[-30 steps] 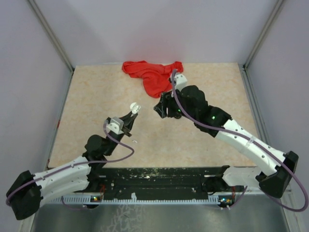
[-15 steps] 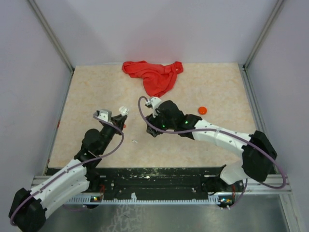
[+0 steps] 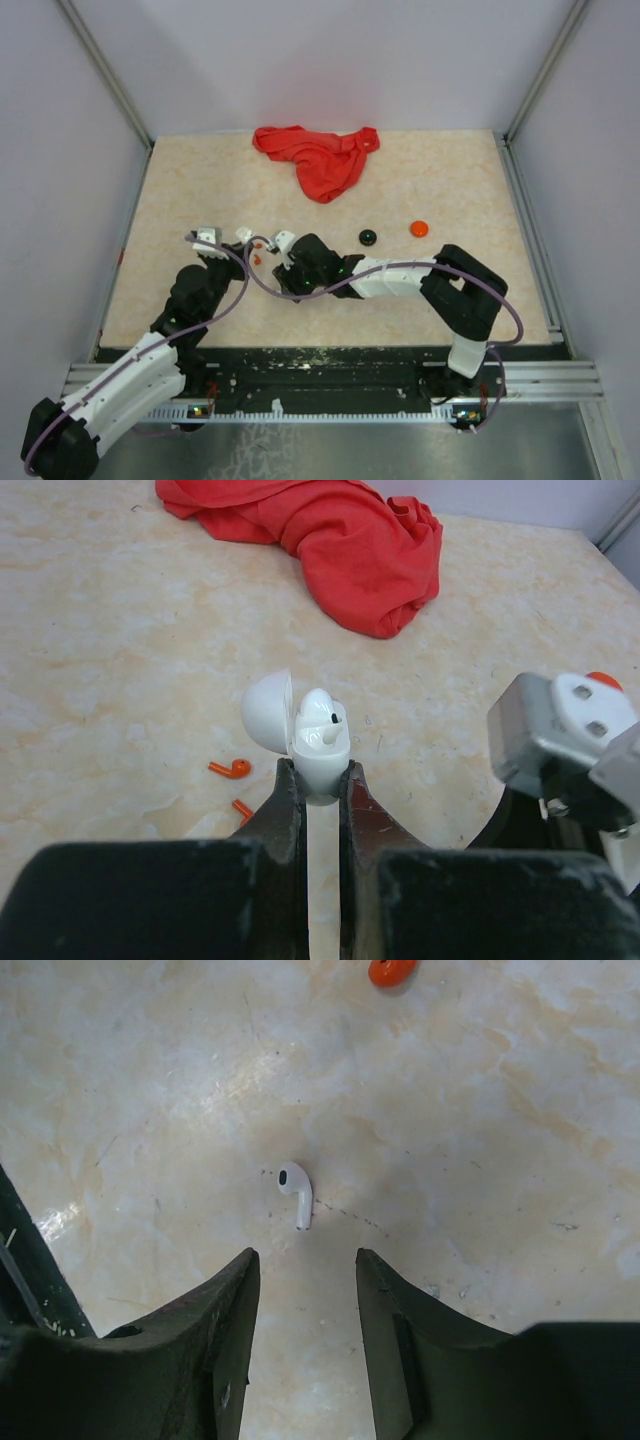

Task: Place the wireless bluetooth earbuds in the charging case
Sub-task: Move the earbud to the center of the board.

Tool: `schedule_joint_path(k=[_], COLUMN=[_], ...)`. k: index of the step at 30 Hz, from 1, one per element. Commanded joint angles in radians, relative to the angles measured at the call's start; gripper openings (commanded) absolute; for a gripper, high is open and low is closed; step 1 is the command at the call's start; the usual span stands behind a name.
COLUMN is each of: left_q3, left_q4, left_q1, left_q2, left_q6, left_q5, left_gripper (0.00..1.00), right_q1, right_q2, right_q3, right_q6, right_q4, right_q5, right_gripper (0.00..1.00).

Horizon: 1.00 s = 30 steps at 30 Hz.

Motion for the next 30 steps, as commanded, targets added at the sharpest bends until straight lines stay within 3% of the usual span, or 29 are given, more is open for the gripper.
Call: schedule_joint_path(k=[1,15,21,30], left_q3=[-0.011,-0.005,0.007,0.019], left_q4=[0.000,0.009,0.011,0.039], left_q1=[0.003,0.004,0.004,0.004], left_q2=[-0.015,-0.004,0.018,0.045], left_q6=[-0.014,-0.003,0.011,0.023], left_q5=[-0.031,-0.013,0.022,0.109], left_gripper=[0.01,0.01,0.01,0.01], right_q1=[0.024,0.057,0.060,0.057], right_q2=[0.062,0.218,0.227,0.089], right_q3=[0.061,0.116,0.124,0.045], right_q6=[-0.022,-0.033,-0.033,-0.020], right_q4=[0.123,0.150,0.090,-0.063], right_q5=[0.008,0.024,0.072,0.237], right_gripper=[0.43,0.41,0.30,0.18])
